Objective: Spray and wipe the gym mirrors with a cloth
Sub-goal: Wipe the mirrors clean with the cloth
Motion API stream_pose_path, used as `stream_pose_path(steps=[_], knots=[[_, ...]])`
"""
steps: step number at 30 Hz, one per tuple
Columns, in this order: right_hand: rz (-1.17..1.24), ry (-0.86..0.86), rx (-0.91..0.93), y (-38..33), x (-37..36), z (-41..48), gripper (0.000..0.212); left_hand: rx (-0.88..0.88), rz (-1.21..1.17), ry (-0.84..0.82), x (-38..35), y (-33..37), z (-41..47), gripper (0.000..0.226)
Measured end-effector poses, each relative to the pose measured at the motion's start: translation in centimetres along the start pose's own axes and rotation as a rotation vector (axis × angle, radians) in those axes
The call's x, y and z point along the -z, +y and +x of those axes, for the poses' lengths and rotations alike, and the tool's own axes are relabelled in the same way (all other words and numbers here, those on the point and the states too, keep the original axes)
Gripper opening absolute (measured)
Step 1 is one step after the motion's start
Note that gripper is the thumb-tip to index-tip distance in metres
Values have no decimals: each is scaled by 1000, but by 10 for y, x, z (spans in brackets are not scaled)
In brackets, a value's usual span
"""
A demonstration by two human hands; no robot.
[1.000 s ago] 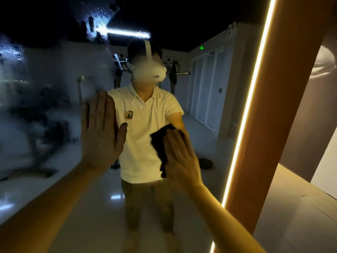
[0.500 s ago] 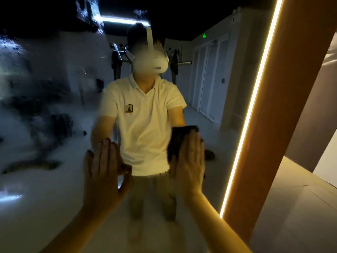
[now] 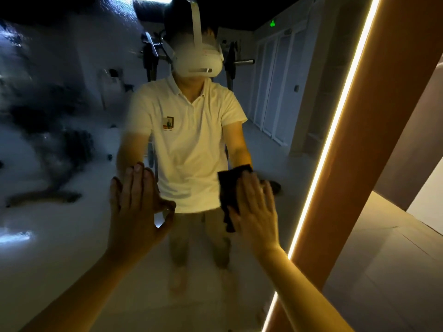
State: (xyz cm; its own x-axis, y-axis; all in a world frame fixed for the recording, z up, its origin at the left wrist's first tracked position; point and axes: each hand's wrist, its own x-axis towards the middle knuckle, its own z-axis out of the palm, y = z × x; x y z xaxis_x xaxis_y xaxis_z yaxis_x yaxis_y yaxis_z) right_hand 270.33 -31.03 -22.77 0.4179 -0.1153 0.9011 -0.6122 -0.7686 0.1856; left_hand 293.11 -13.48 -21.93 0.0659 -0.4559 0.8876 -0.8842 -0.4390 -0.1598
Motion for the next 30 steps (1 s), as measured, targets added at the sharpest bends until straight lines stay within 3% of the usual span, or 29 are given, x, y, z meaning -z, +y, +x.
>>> stream_pose_path(steps=[5,9,16,21,25,27,30], knots=[[0,-62,-353,73,12,-46,68,22,-15,-3,-3,4,1,107],[43,-47,-525,66,9,-47,68,23,-21,16,-3,4,1,104],[91,-67,-279,-34,-4,-15,70,15,-24,-19,0,5,1,102],[143,-129,47,-108,-6,26,55,-1,-15,-69,11,3,1,98],[35,-170,216,-88,2,33,49,-37,-95,-79,22,-5,2,93],[-44,-174,145,-52,11,35,60,-36,-142,-53,31,-10,8,91],[5,-19,-172,2,32,56,64,-80,-155,29,43,-18,27,80]])
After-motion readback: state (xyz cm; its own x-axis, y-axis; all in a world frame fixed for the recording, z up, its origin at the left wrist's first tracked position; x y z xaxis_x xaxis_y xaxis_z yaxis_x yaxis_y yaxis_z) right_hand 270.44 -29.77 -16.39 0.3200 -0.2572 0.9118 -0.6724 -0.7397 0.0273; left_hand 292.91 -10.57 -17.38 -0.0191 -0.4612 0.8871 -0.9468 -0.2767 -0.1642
